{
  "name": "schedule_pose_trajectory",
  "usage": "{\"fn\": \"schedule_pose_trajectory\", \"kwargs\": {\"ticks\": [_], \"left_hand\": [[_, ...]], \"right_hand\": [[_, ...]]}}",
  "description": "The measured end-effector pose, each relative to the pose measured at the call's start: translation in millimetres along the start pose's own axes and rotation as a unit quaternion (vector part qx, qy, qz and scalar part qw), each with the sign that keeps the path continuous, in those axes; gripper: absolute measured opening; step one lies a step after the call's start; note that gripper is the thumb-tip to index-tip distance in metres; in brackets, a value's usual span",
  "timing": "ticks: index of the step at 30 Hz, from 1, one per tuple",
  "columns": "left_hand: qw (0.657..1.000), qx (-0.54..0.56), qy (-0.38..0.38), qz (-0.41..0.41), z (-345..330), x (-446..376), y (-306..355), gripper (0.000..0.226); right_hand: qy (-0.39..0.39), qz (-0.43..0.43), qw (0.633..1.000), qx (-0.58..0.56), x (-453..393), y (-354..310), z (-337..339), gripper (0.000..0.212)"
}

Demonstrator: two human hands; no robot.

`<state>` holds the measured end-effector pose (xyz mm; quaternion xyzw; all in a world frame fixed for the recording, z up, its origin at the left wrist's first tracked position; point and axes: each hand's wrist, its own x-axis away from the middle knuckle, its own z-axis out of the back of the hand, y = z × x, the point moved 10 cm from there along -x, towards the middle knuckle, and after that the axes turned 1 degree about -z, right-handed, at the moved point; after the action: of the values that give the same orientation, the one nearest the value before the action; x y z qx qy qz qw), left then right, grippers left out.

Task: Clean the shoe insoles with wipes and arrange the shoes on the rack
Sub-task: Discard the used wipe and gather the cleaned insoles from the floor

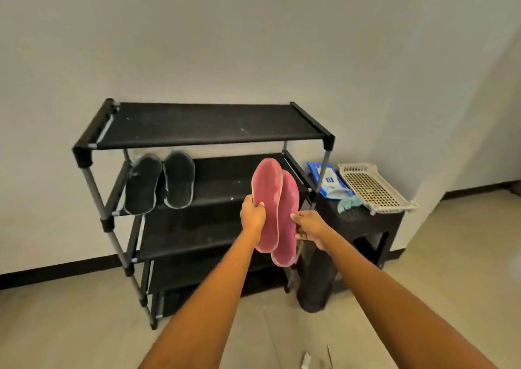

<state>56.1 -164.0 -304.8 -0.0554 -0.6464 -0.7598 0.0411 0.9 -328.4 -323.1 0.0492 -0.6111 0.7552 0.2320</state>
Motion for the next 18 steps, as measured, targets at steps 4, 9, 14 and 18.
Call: {"fn": "schedule_pose_trajectory", "kwargs": {"ticks": [4,9,14,18], "left_hand": [[0.999,-0.004,0.032,0.027,31.2,-39.5,21.7,0.030],[0.994,-0.064,0.061,0.059,73.0,-101.3,23.8,0.036],[0.981,-0.138,0.084,0.109,108.2,-148.8,0.3,0.046],[0.973,-0.182,0.087,0.113,107.3,-167.3,-10.2,0.057]], "right_hand": [[0.007,-0.002,1.000,0.014,-33.8,-41.2,-25.5,0.030],[0.013,0.013,0.999,0.040,-88.3,-86.2,-45.6,0.028],[0.015,0.008,0.998,0.064,-145.2,-110.7,-65.2,0.019],[-0.005,-0.014,0.996,0.089,-173.6,-105.1,-84.9,0.009]]}}
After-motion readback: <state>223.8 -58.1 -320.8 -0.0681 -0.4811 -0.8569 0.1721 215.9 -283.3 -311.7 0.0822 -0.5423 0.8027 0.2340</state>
